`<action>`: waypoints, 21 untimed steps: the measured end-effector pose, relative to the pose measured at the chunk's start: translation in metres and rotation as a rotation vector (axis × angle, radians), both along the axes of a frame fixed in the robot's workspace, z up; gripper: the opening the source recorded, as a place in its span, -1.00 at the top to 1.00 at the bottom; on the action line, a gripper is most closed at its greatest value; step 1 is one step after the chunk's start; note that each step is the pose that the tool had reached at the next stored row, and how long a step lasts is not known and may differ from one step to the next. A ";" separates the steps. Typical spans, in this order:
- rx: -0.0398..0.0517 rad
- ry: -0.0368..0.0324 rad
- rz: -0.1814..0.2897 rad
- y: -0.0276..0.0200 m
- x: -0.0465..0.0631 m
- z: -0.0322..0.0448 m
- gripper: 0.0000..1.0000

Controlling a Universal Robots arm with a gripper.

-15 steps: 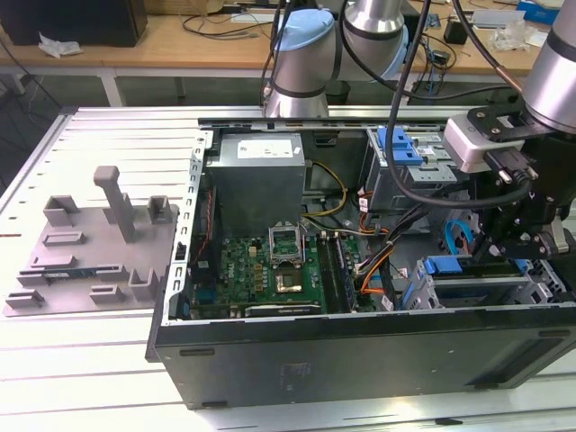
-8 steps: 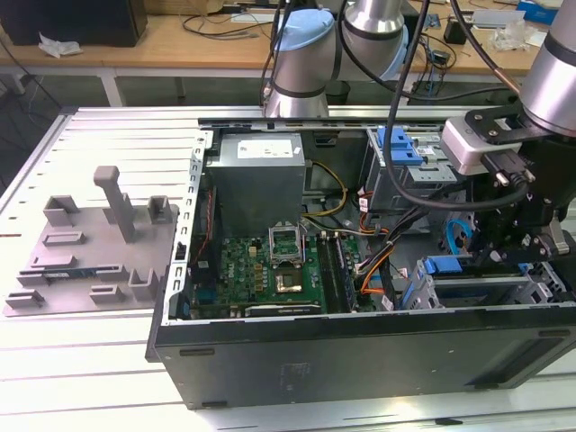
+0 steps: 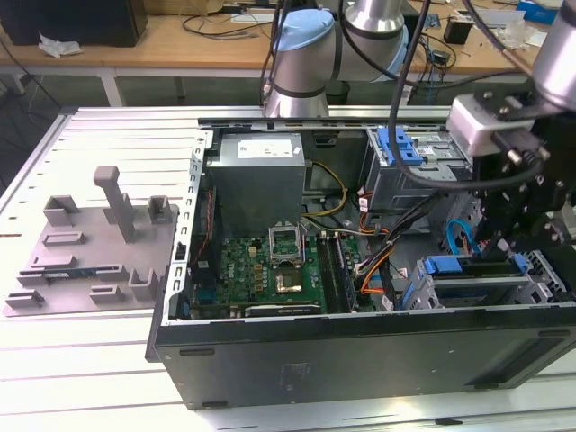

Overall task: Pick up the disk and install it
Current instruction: 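Insert the second disk wire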

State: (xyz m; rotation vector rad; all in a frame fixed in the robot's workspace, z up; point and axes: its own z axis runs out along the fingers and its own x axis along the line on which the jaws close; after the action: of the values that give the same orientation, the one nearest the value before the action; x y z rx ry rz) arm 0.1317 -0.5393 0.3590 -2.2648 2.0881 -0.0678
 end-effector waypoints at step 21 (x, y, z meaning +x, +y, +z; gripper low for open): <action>-0.0058 -0.0014 0.000 0.0006 -0.005 0.0294 0.79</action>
State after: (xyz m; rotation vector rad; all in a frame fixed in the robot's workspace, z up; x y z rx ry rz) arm 0.1266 -0.5387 0.3883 -2.2674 2.0899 -0.0755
